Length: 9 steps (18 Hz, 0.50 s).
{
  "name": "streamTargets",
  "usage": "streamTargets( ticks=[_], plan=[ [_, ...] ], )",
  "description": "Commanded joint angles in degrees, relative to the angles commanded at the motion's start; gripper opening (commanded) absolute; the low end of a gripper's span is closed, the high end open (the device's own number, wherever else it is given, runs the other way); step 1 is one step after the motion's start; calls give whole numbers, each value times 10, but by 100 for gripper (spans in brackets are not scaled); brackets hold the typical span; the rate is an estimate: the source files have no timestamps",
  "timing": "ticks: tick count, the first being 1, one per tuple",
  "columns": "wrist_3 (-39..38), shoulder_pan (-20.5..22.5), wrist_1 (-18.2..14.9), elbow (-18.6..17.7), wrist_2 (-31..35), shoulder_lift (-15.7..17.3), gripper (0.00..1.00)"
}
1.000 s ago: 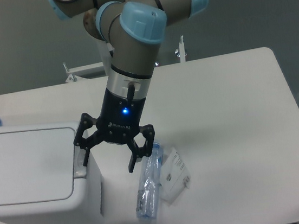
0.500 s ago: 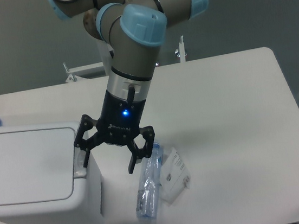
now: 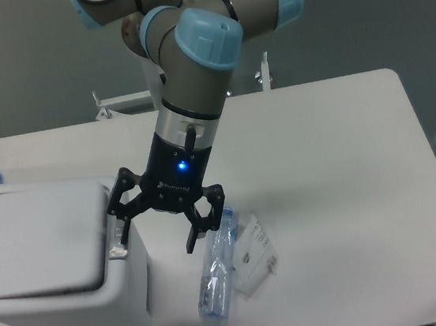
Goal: Open the trash can
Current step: 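Press the gripper finger down on the grey lid button, then lift the gripper away from the opened trash can toward the bottle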
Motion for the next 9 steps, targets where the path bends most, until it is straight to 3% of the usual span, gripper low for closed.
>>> streamTargets(
  ticks=[9],
  plan=[
    [-4,3,0,11,-1,10,100]
  ],
)
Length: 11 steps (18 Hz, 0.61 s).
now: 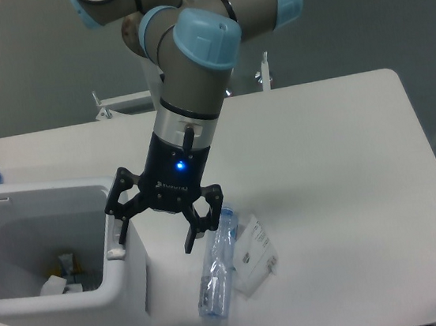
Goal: Open the trash can
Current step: 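Lift the gripper away from the opened trash can toward the bottle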
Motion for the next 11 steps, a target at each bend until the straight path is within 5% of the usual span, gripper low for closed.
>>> streamTargets(
  ticks=[7,11],
  plan=[
    [20,61,3,5,0,-4,100],
    [107,116,4,6,1,-15,100]
  ],
)
